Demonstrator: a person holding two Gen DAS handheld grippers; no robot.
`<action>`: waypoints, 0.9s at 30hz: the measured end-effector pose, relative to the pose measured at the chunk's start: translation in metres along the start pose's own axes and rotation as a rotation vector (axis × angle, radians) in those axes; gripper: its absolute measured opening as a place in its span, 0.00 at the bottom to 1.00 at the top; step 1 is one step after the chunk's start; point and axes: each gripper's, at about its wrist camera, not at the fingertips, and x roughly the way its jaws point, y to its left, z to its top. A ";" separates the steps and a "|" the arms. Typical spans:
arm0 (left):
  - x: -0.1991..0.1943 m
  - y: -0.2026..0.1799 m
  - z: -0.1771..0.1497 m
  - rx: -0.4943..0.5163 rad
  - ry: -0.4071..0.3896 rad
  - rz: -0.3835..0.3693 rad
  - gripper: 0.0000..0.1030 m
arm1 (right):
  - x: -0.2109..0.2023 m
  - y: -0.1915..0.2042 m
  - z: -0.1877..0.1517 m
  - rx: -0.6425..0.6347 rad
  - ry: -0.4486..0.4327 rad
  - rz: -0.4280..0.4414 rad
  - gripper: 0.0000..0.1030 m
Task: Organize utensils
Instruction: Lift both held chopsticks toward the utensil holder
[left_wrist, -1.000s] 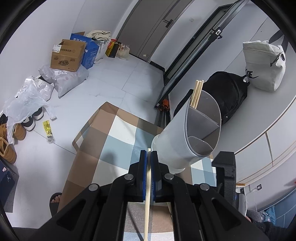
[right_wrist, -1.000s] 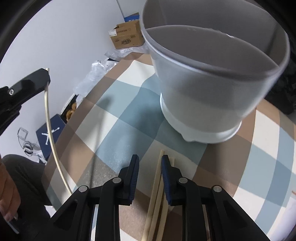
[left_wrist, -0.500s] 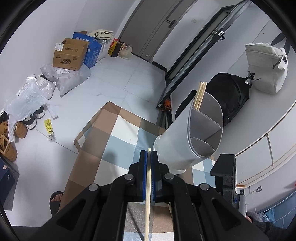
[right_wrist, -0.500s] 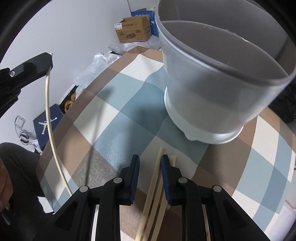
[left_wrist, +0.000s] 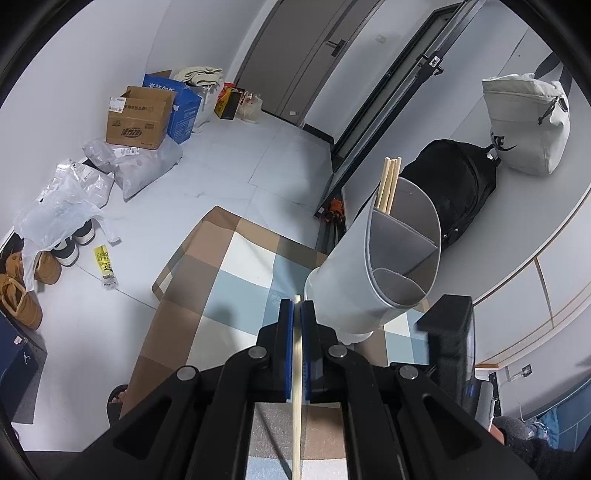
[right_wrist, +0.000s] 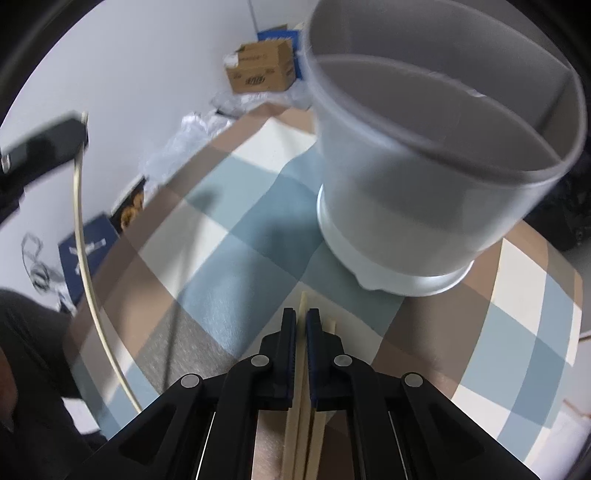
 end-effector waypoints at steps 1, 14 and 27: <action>-0.001 0.000 0.000 0.002 -0.003 0.001 0.00 | -0.005 -0.004 0.000 0.026 -0.016 0.014 0.04; -0.011 -0.020 -0.005 0.065 -0.033 -0.007 0.00 | -0.090 -0.022 -0.018 0.161 -0.304 0.116 0.04; -0.036 -0.055 -0.006 0.159 -0.129 -0.049 0.00 | -0.154 -0.014 -0.044 0.085 -0.526 0.093 0.04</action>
